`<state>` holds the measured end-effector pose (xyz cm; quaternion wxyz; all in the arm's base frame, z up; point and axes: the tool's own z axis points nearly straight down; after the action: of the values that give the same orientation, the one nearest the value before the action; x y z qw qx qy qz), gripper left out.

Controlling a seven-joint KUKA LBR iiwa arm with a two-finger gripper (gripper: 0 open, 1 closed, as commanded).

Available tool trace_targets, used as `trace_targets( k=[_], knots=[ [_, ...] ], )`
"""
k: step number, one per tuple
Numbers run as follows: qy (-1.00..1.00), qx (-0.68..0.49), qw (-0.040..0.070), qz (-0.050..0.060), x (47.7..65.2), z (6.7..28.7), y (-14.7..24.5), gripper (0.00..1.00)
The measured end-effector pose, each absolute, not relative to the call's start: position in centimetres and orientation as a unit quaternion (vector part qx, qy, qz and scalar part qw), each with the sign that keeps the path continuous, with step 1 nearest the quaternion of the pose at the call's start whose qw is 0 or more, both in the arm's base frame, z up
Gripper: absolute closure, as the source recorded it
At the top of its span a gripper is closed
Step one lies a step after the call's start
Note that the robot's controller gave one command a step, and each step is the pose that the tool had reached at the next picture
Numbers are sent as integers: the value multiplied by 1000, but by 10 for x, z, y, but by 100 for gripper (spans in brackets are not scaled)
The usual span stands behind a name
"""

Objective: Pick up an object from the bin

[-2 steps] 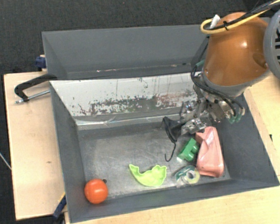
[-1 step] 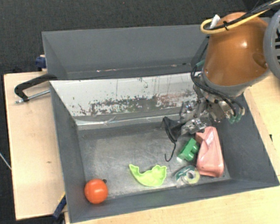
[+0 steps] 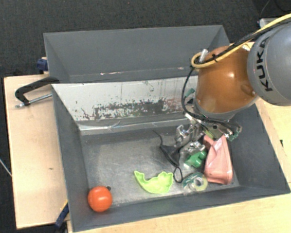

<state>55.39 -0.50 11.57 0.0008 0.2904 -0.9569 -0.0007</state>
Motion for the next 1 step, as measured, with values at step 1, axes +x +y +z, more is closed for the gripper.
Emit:
trace_targets(
  k=[1],
  knots=[
    [-957, 290, 0, -1, 555, 117, -5, 100]
  ],
)
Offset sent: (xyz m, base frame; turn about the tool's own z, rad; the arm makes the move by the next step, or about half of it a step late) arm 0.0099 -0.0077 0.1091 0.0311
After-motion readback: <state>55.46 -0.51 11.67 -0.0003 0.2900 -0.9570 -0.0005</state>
